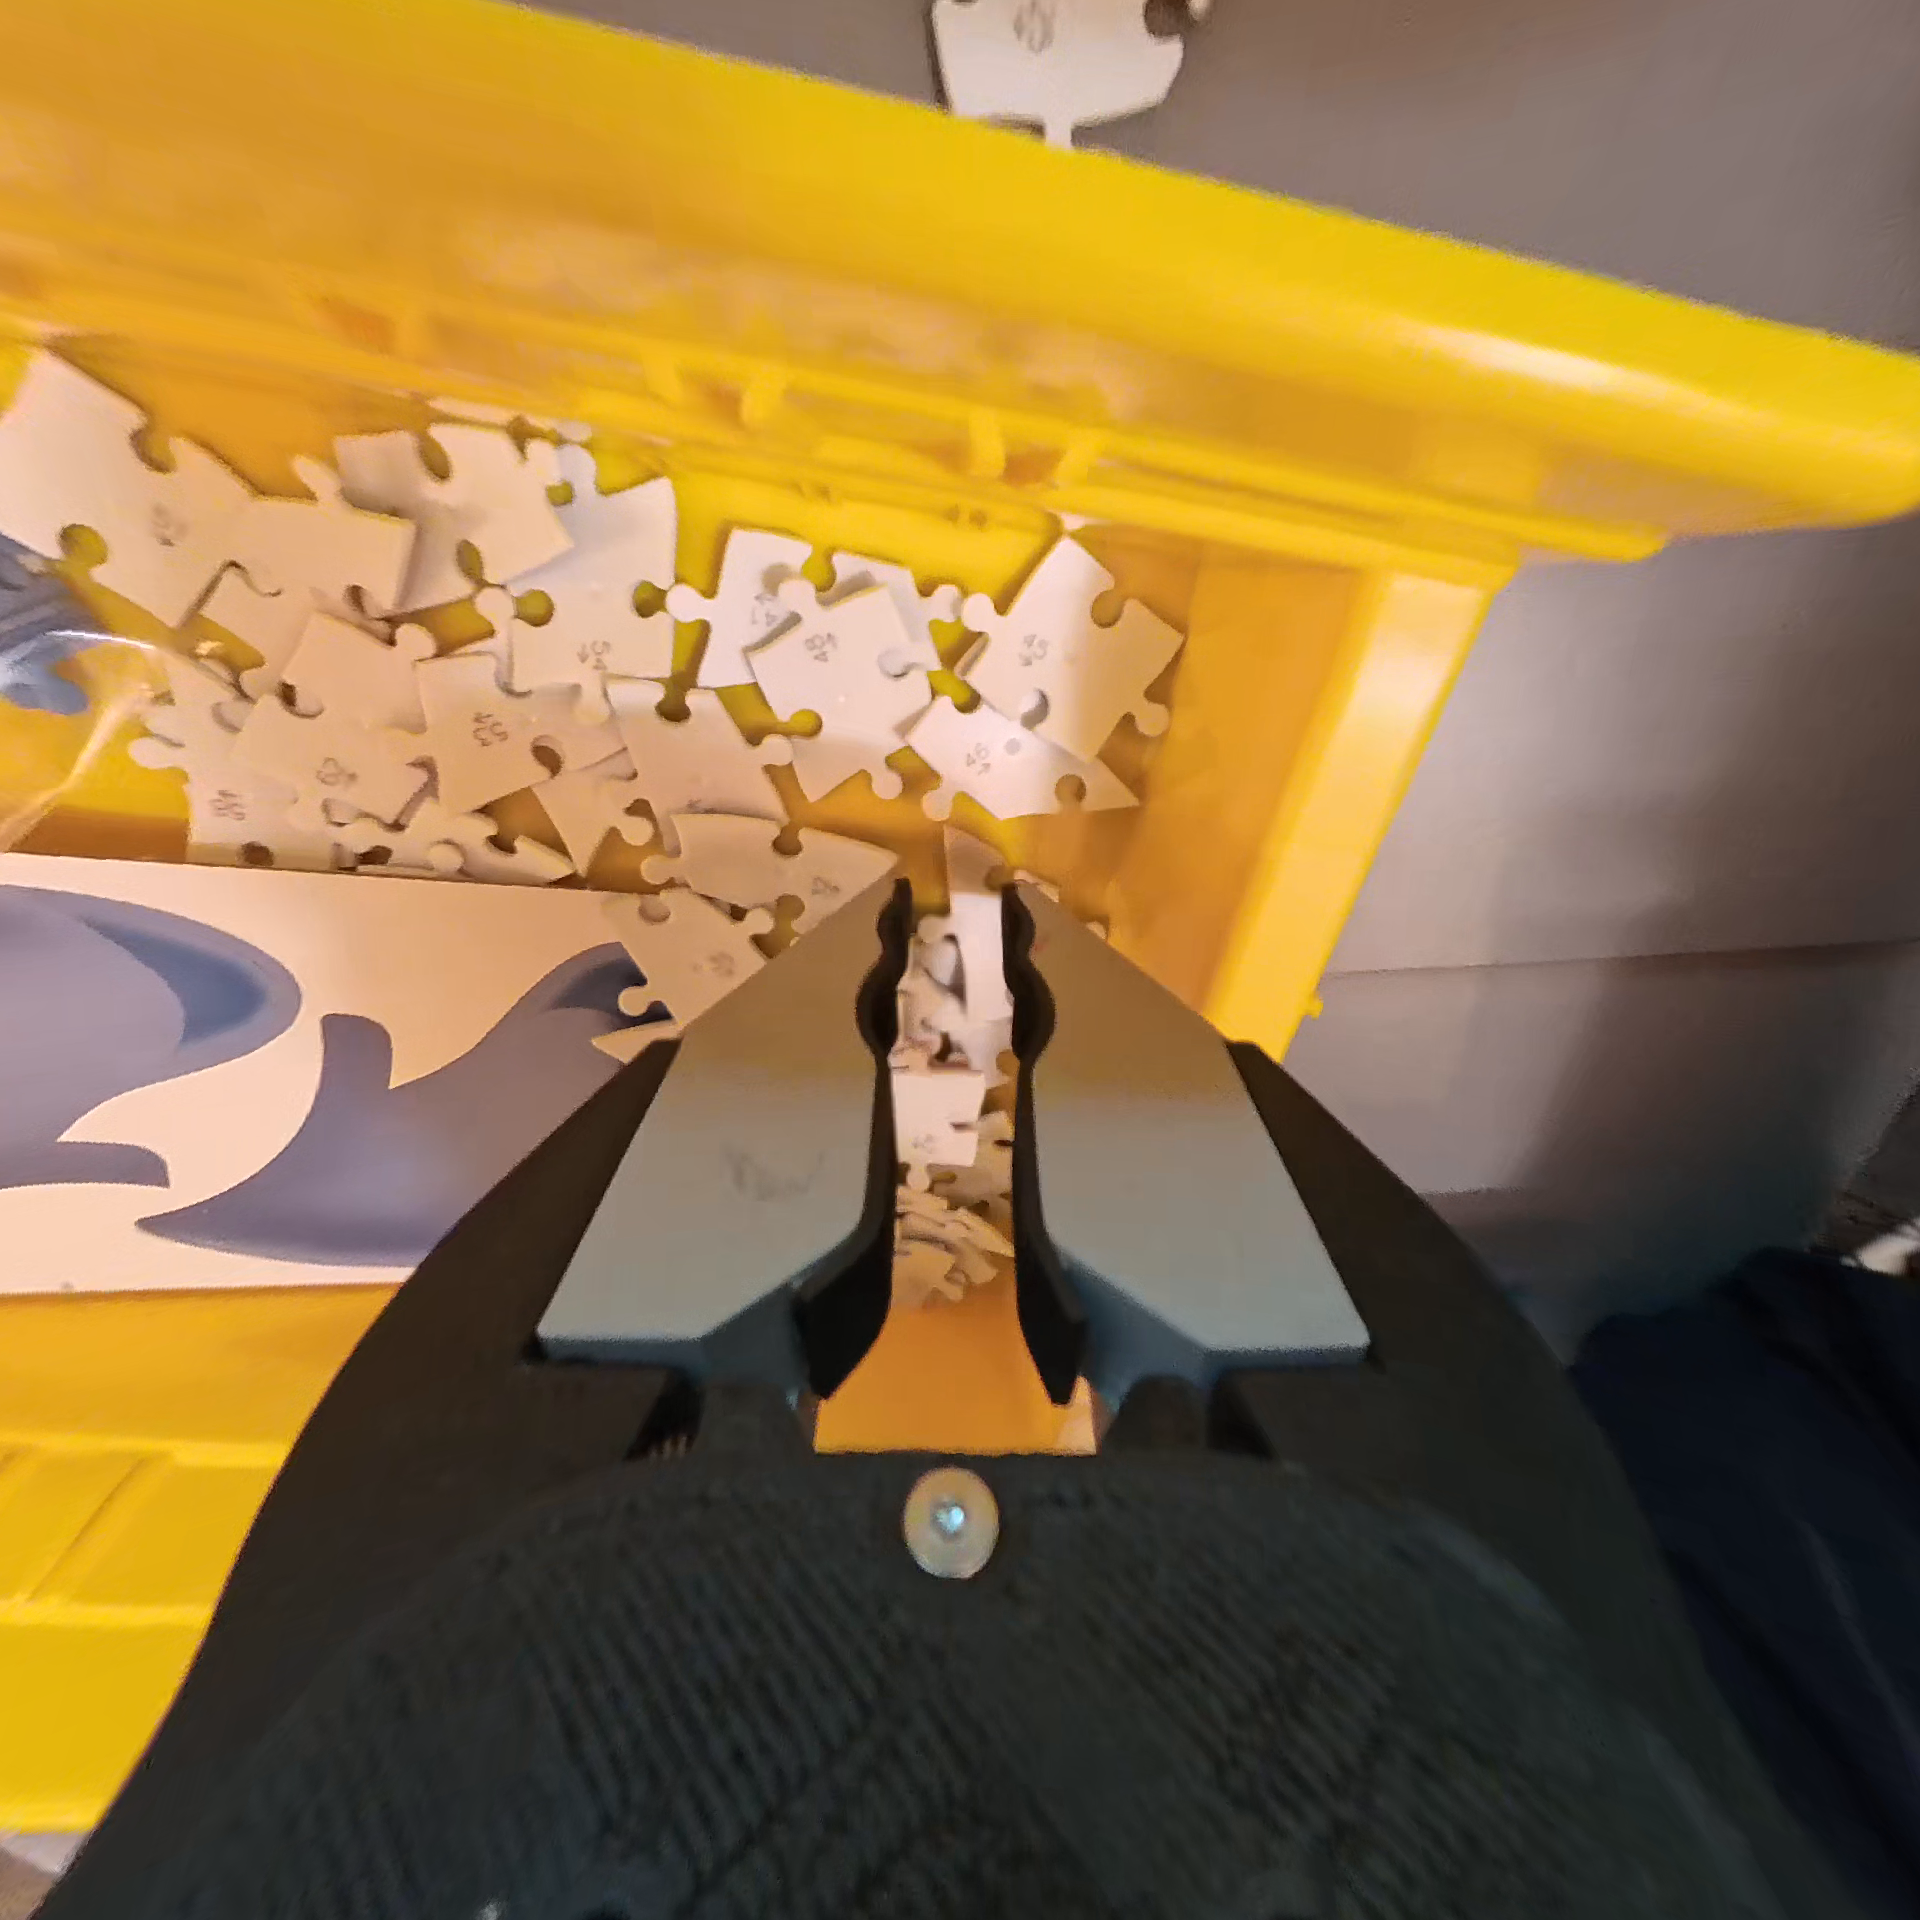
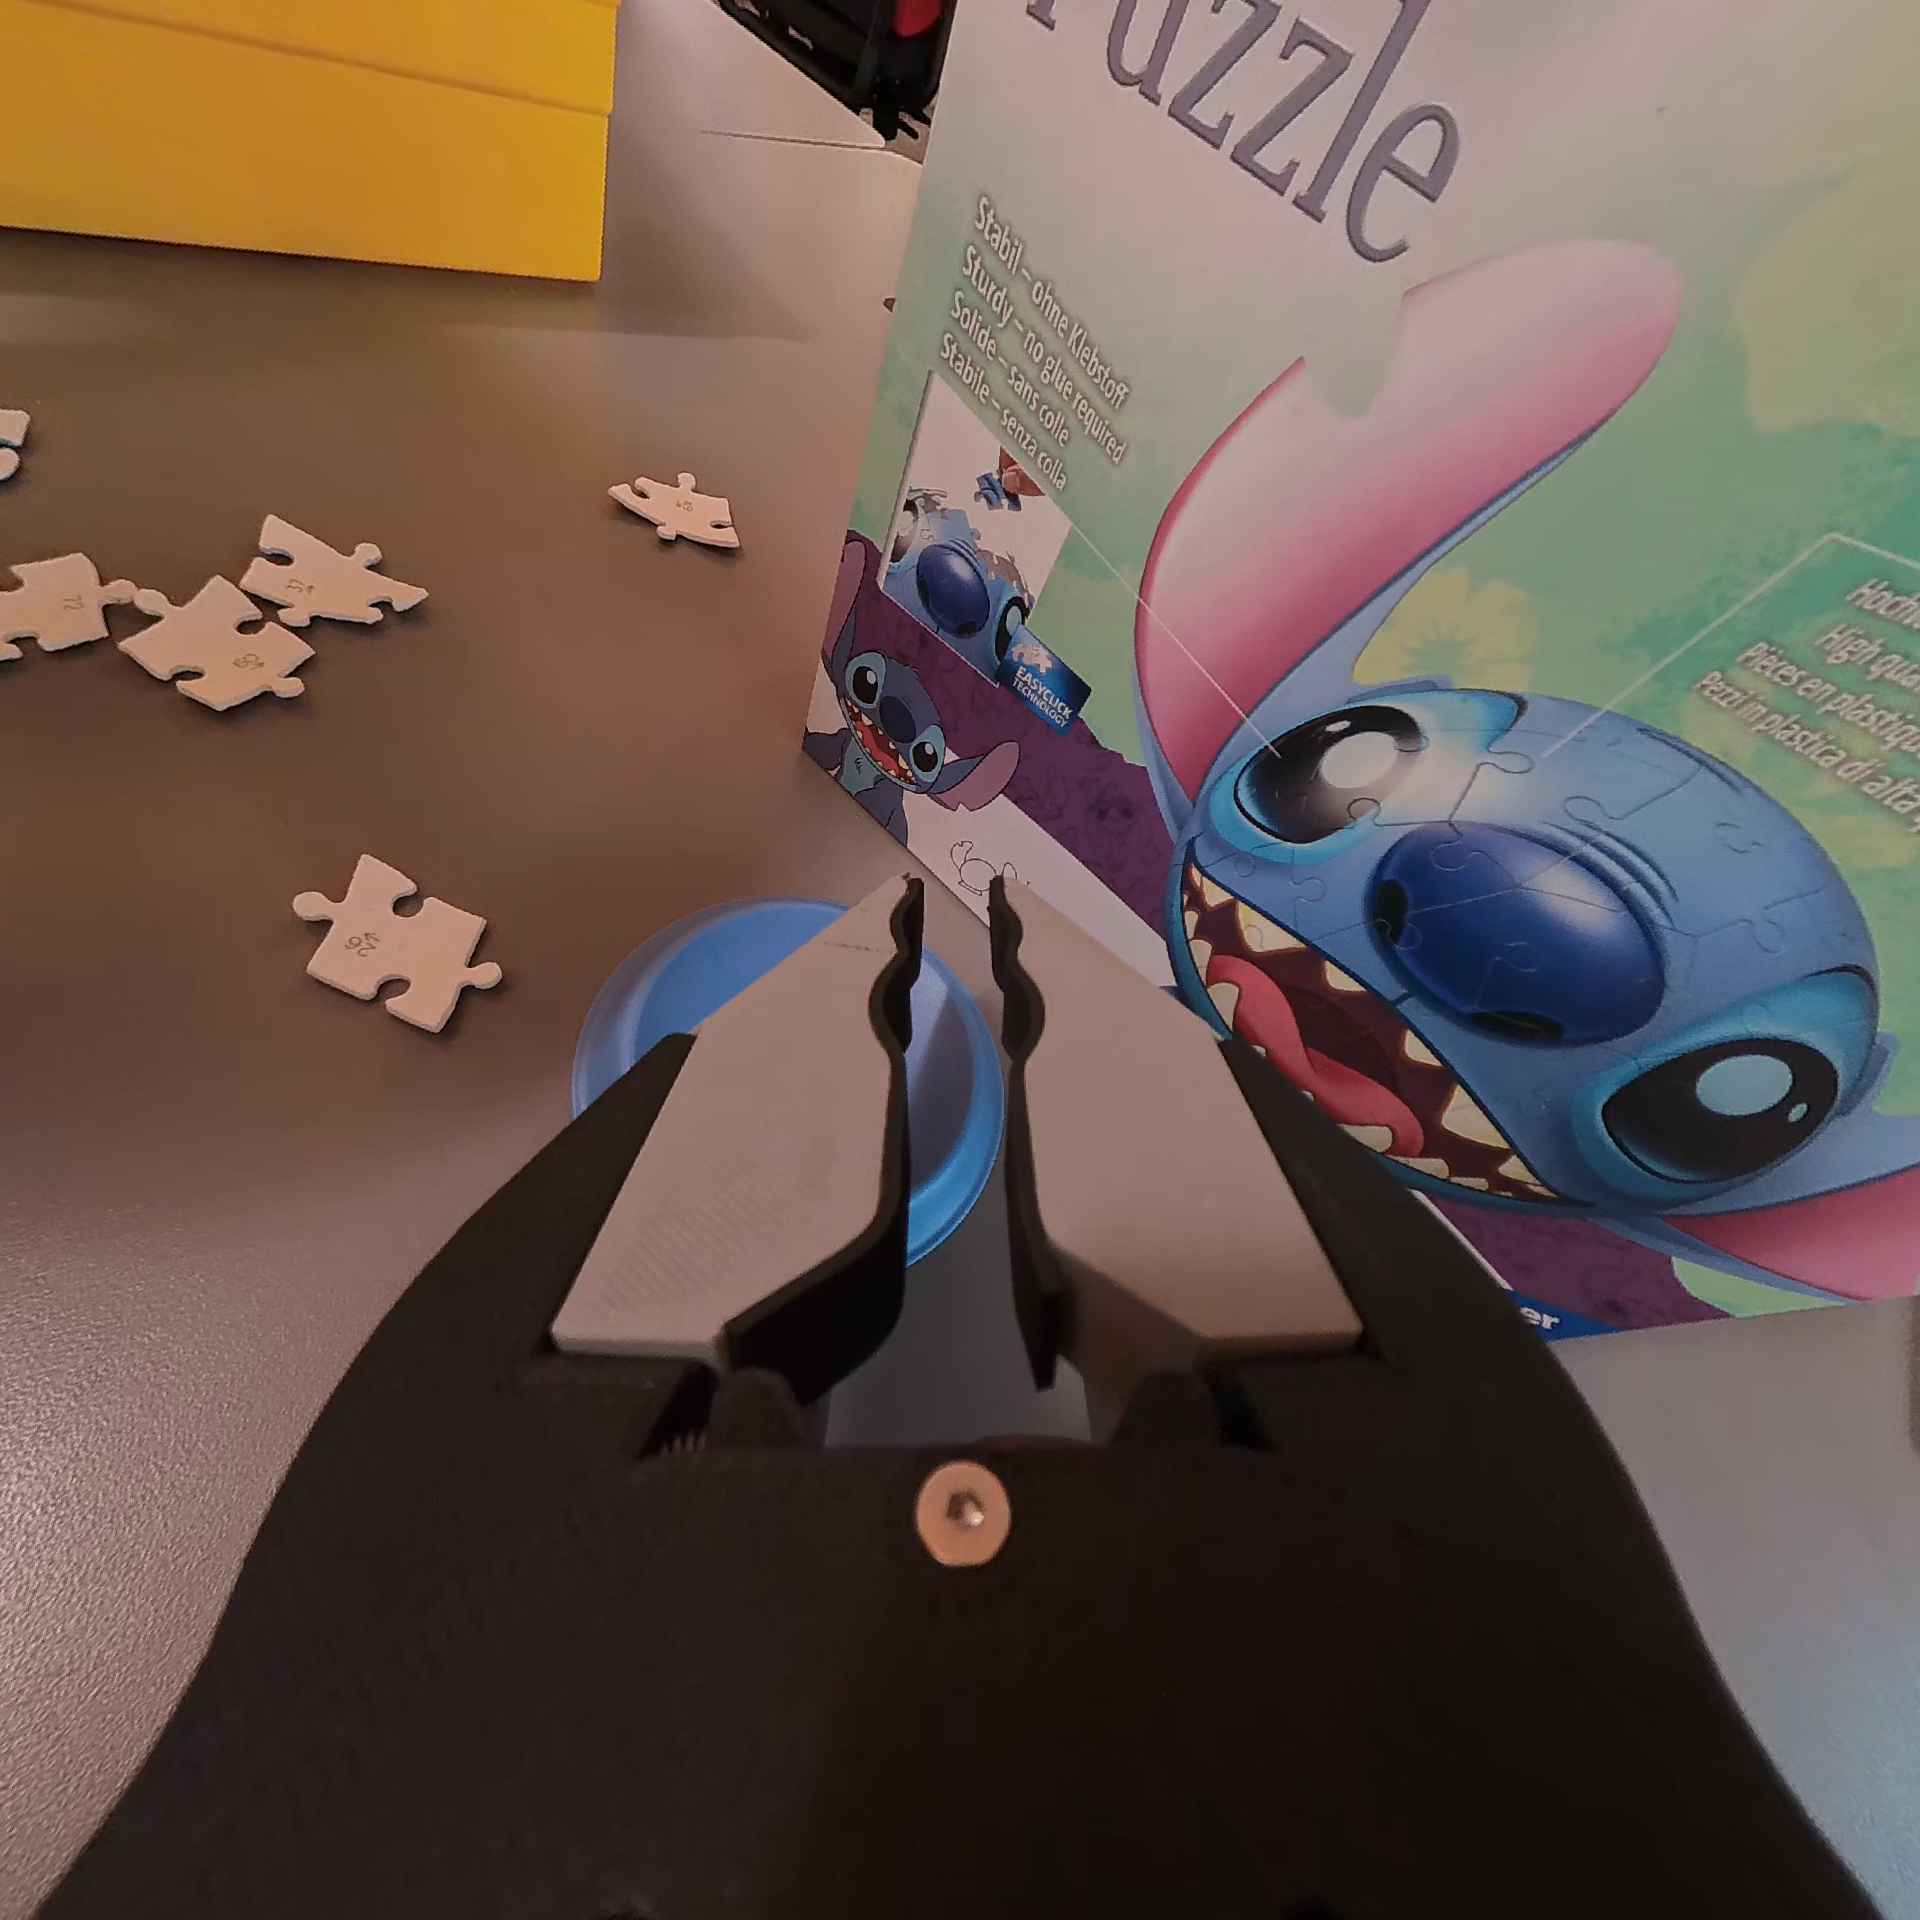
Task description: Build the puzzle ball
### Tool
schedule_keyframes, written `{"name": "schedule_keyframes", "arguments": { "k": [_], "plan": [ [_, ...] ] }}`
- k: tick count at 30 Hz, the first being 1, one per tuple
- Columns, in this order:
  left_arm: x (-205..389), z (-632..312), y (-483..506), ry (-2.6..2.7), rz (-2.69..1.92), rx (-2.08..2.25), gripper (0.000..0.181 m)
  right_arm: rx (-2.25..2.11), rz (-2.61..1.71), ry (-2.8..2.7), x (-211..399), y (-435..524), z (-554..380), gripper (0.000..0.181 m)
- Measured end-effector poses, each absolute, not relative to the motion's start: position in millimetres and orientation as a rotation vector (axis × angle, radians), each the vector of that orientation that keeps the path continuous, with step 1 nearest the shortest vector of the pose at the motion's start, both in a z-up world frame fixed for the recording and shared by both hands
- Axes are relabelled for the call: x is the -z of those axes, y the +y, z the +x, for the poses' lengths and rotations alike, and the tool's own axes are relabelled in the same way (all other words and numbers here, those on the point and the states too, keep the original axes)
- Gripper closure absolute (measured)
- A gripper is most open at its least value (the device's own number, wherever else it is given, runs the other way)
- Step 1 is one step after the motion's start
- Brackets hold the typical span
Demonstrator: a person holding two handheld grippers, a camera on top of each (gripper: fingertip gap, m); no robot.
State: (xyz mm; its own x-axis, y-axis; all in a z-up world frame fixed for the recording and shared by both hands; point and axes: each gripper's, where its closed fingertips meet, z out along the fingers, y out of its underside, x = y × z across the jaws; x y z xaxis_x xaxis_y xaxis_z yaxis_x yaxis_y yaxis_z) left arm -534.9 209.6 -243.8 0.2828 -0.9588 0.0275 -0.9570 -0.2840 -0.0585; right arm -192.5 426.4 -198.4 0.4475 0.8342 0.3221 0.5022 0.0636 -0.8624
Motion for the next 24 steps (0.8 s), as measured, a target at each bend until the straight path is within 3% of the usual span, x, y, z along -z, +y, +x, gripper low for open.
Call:
{"name": "schedule_keyframes", "arguments": {
  "k": [4, 24],
  "plan": [
    [247, -532, 205, 1.857, -2.534, 0.124, 0.171, -0.376, -1.59, -1.199, 198, 426, -192, 0.172],
    [246, -542, 203, 1.743, -2.628, 0.17, 0.155, -0.366, -1.592, -1.207, 200, 426, -193, 0.172]
  ]
}}
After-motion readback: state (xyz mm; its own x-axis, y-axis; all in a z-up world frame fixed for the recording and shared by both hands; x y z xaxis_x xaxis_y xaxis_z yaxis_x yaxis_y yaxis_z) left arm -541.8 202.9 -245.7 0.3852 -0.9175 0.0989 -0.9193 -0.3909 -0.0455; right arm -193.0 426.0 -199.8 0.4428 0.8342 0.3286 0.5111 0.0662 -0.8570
